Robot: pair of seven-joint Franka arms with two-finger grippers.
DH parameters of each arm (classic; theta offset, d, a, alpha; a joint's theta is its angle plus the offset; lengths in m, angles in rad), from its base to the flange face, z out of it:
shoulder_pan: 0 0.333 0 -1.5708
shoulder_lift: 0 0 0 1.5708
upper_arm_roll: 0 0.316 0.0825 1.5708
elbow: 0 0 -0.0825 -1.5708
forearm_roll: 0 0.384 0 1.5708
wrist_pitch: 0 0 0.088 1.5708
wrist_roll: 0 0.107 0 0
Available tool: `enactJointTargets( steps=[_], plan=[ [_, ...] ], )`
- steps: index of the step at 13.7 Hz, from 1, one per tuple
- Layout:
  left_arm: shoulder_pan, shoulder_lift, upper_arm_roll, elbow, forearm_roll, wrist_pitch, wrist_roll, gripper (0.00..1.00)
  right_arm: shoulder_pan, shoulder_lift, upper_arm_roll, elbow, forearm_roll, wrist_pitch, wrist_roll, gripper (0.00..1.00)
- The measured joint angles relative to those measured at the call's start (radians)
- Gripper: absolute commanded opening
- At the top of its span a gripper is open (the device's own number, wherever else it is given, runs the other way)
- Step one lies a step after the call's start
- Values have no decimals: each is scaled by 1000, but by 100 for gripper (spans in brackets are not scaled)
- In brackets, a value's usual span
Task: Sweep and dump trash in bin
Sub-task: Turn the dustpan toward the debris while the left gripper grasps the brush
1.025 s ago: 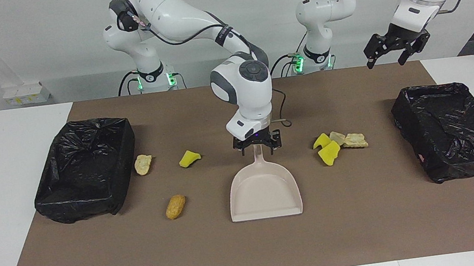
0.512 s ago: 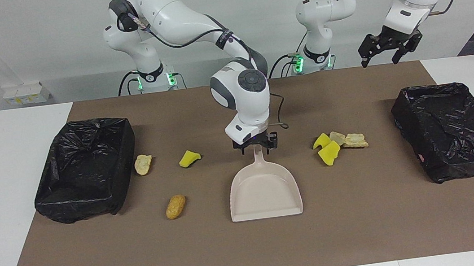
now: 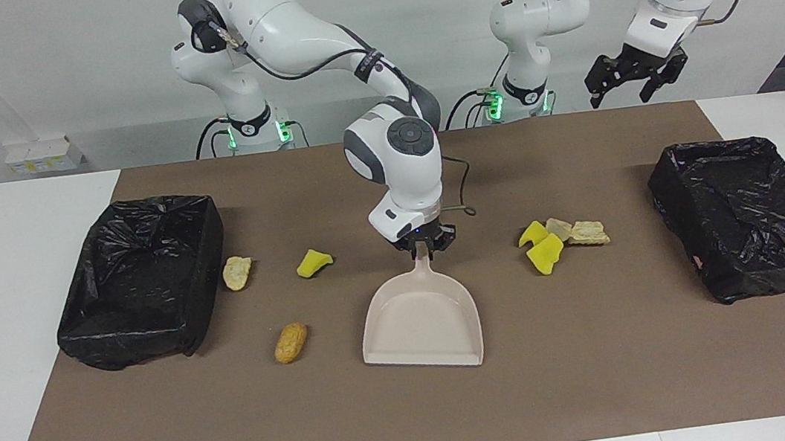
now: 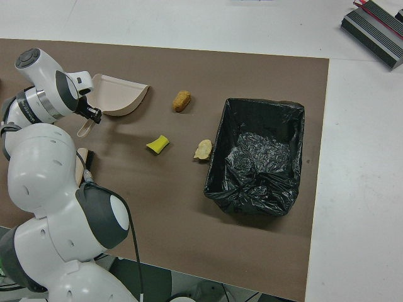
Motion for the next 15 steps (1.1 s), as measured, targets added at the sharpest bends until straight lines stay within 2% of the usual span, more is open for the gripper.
enactJointTargets(
  steps=[3, 6, 9, 12, 13, 15],
  plan=[
    [-101, -82, -7, -118, -9, 0, -7, 100, -18, -2, -1, 9, -1, 1, -127, 0],
    [-267, -137, -12, -234, -14, 31, -129, 100, -69, -6, -2, 30, -3, 2, -401, 0],
    [-450, -145, -17, -346, -75, 222, -346, 100, -103, -5, -2, 31, -5, 11, -676, 0],
    [-589, -125, -16, -434, -103, 401, -500, 100, -104, -4, -2, 31, -44, 18, -900, 0],
    [-638, -99, -16, -452, -105, 456, -554, 100, -104, -4, -2, 31, -72, 18, -963, 0],
    [-740, 3, -17, -472, -106, 591, -673, 100, -104, -4, -1, 31, -113, 18, -1094, 0]
  ],
)
